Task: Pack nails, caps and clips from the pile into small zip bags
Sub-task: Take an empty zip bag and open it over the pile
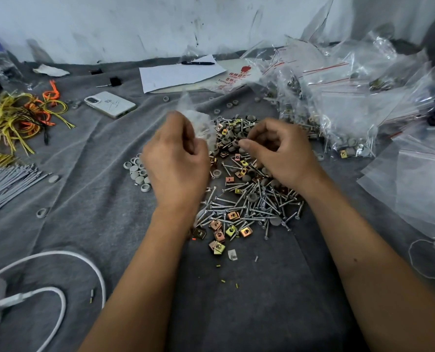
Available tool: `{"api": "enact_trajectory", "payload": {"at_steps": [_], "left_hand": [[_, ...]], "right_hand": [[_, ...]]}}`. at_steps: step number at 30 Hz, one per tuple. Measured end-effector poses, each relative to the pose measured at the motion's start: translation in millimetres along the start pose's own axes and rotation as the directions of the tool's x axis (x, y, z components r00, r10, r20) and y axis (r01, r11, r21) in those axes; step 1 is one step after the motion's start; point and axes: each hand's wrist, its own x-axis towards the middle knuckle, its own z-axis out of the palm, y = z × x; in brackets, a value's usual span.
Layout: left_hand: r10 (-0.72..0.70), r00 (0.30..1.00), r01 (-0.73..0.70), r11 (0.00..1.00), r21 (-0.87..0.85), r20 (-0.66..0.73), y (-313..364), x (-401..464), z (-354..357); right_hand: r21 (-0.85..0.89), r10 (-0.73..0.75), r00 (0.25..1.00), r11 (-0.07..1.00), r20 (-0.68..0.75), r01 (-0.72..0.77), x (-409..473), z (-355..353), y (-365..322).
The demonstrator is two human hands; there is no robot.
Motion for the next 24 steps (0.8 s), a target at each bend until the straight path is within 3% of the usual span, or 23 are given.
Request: {"api": "enact_trajectory", "payload": {"at_steps": [4, 6, 9, 13, 16, 20, 24], "left_hand": [[0.029, 0.995, -0.017, 0.991, 0.133, -0.093, -2, 8, -13], [0.034, 0.999, -0.039, 0.987, 0.154, 0.033, -2, 7, -11], [-0.028, 0.946, -0.036, 0.981, 0.192, 0.324, -2, 1, -1], [-0.047, 0.907, -0.025, 0.986, 0.165, 0.419, -1, -6, 7], [-0.017, 0.921, -0.038, 0.99, 0.133, 0.39, -2, -7, 9], [-0.025, 0.927, -0.02, 0.993, 0.116, 0.374, -2, -6, 10], [-0.069, 0.928, 0.007, 0.986, 0.168, 0.366, -2, -7, 10]], "right_hand": [[-0.234, 0.076, 0.973, 0.972, 0.219, -0.023, 1, -24, 12], [-0.263, 0.14, 0.91, 0.964, 0.391, -0.035, 2, -31, 15], [-0.285, 0.157, 0.865, 0.959, 0.477, -0.016, 3, -33, 16], [-0.303, 0.17, 0.831, 0.953, 0.529, -0.002, 4, -33, 14], [-0.212, 0.144, 0.859, 0.976, 0.491, -0.043, 3, -32, 12], [0.01, 0.076, 0.961, 0.997, 0.267, -0.081, 3, -29, 9], [0.085, 0.068, 0.988, 0.993, 0.141, -0.08, 1, -15, 5]]}}
